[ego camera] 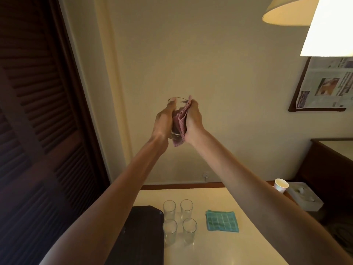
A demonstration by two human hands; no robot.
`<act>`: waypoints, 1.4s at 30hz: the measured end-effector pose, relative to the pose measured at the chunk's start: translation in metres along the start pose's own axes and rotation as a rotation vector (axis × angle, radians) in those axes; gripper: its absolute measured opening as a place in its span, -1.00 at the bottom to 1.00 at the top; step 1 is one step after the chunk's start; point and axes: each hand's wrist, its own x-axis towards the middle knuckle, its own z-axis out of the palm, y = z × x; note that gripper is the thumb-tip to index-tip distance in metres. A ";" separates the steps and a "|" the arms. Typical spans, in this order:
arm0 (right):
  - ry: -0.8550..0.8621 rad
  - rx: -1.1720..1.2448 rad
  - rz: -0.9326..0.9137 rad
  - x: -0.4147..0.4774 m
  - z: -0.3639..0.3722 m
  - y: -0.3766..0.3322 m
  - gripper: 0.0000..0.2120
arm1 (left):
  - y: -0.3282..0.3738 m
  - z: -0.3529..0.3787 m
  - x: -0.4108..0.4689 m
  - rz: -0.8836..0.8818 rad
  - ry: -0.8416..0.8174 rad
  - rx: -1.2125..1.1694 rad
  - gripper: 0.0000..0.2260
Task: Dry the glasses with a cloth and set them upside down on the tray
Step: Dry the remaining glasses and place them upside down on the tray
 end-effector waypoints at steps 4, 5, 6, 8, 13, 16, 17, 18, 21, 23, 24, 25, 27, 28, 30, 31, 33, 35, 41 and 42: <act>-0.040 -0.113 -0.215 -0.003 0.004 0.032 -0.54 | -0.001 -0.006 0.011 0.050 0.094 -0.049 -0.59; -0.020 -0.208 -0.302 -0.001 0.003 0.037 -0.59 | -0.003 -0.008 0.014 0.041 0.119 -0.073 -0.60; -0.009 -0.265 -0.360 -0.002 0.004 0.040 -0.63 | -0.007 -0.010 0.018 0.029 0.124 -0.104 -0.61; 0.041 -0.366 -0.500 0.005 0.005 0.042 -0.61 | -0.011 -0.011 0.018 0.006 0.107 -0.163 -0.60; 0.096 -0.270 -0.347 0.020 0.006 0.017 -0.50 | -0.013 -0.005 0.012 0.005 0.062 -0.091 -0.48; 0.018 -0.040 -0.034 0.018 0.002 0.007 -0.40 | -0.012 -0.004 0.012 -0.010 0.072 0.006 -0.46; -0.010 -0.004 0.020 0.017 0.002 0.008 -0.41 | -0.012 -0.005 0.013 -0.020 0.078 0.008 -0.46; -0.033 0.020 0.053 0.016 0.001 0.012 -0.43 | -0.013 -0.007 0.016 -0.022 0.103 -0.004 -0.44; -0.051 -0.030 0.024 0.014 0.009 0.032 -0.49 | -0.014 -0.012 0.021 -0.022 0.153 -0.056 -0.39; -0.019 -0.322 -0.189 0.017 0.014 0.045 -0.50 | -0.015 -0.014 0.025 0.014 0.182 -0.113 -0.50; 0.009 -0.468 -0.326 0.017 0.014 0.048 -0.51 | -0.017 -0.015 0.027 0.021 0.194 -0.105 -0.56; 0.034 -0.555 -0.439 0.017 0.014 0.047 -0.54 | -0.017 -0.017 0.027 0.027 0.207 -0.093 -0.60; 0.059 -0.624 -0.551 0.023 0.010 0.042 -0.65 | -0.021 -0.018 0.027 0.015 0.192 -0.084 -0.60; 0.063 -0.627 -0.541 0.026 0.009 0.039 -0.68 | -0.023 -0.017 0.027 -0.013 0.172 -0.074 -0.59; 0.082 -0.549 -0.416 0.033 0.009 0.034 -0.60 | -0.025 -0.017 0.025 -0.092 0.140 -0.062 -0.55; 0.084 -0.447 -0.284 0.034 0.010 0.031 -0.54 | -0.023 -0.016 0.022 -0.126 0.139 -0.060 -0.53; 0.057 -0.172 -0.006 0.032 0.009 0.027 -0.50 | -0.022 -0.016 0.021 -0.154 0.140 -0.043 -0.51; -0.023 0.007 0.137 0.031 0.006 0.030 -0.49 | -0.023 -0.017 0.023 -0.172 0.128 0.009 -0.53; -0.050 -0.263 -0.047 0.039 0.010 0.069 -0.51 | -0.028 -0.025 0.032 -0.110 0.183 -0.077 -0.59; -0.029 -0.430 -0.207 0.039 0.009 0.069 -0.55 | -0.030 -0.024 0.031 -0.118 0.189 -0.089 -0.56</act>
